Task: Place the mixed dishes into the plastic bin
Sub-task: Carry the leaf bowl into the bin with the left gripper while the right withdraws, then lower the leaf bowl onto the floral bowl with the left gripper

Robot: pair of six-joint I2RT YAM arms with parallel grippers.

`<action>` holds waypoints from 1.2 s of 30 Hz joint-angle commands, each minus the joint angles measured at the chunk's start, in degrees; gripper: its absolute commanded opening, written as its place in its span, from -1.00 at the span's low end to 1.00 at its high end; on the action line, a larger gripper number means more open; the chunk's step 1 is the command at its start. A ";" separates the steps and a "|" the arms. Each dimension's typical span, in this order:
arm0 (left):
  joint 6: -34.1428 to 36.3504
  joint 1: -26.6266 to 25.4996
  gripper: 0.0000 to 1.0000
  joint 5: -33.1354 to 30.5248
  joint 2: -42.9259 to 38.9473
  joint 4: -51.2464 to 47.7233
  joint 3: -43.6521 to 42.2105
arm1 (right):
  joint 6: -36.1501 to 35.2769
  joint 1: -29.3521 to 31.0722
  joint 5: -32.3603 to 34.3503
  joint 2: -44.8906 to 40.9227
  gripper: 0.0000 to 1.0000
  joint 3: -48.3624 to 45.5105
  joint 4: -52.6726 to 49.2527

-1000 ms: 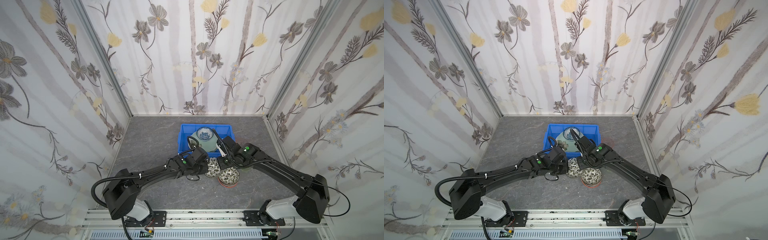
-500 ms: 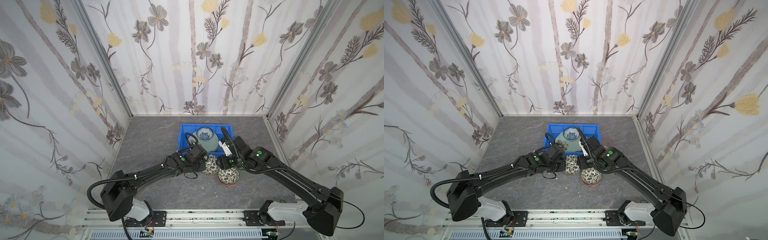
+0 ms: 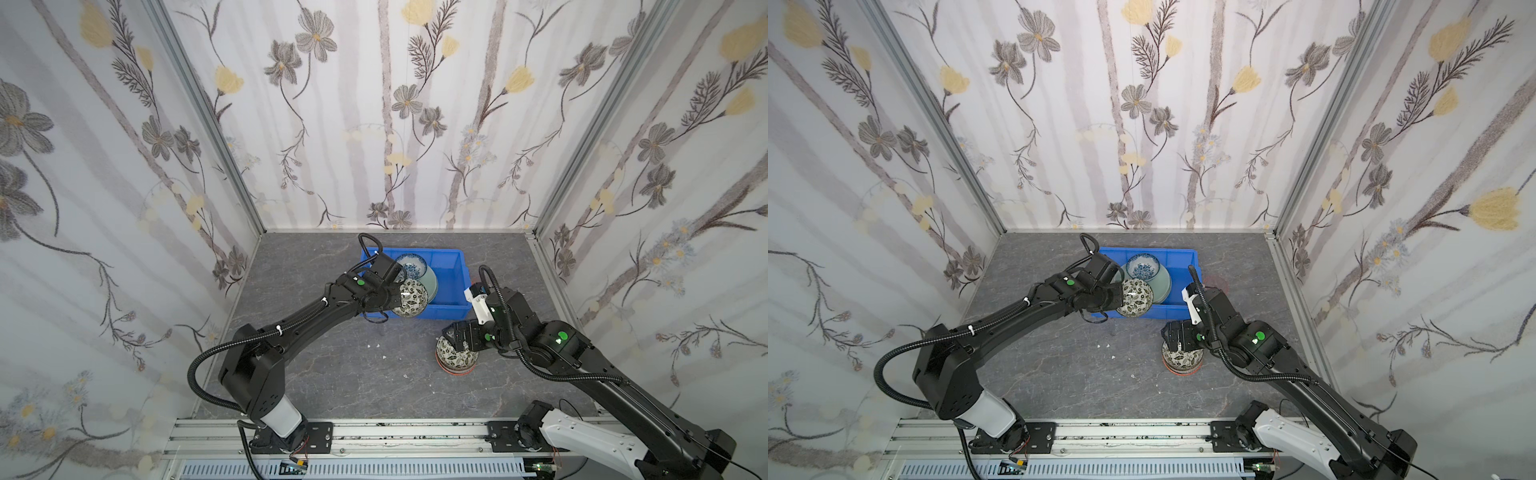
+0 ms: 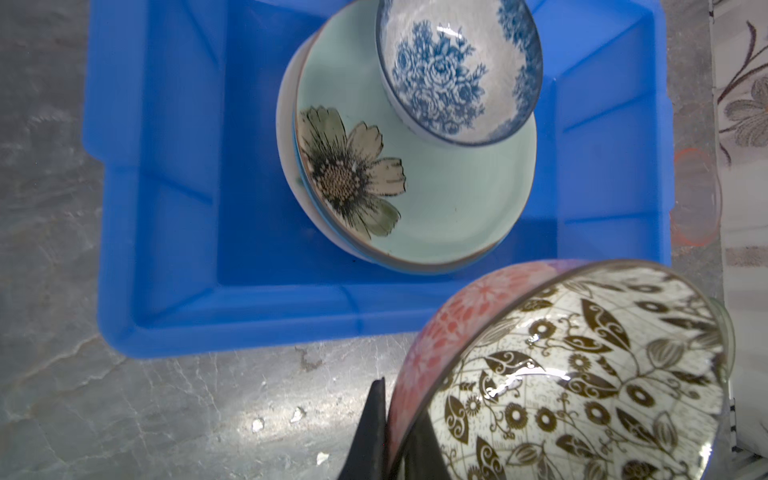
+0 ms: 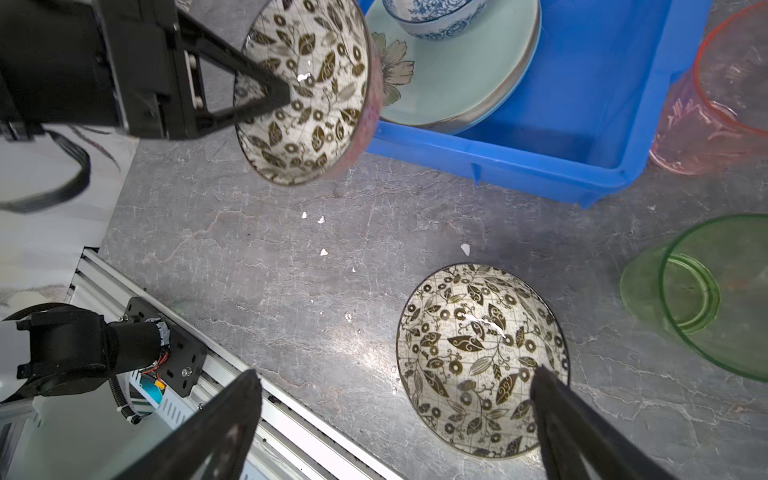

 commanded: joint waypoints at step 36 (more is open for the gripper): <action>8.02 10.38 -1.00 8.75 36.19 -11.73 44.35 | 3.09 -12.34 -2.61 -11.40 0.99 -13.10 3.80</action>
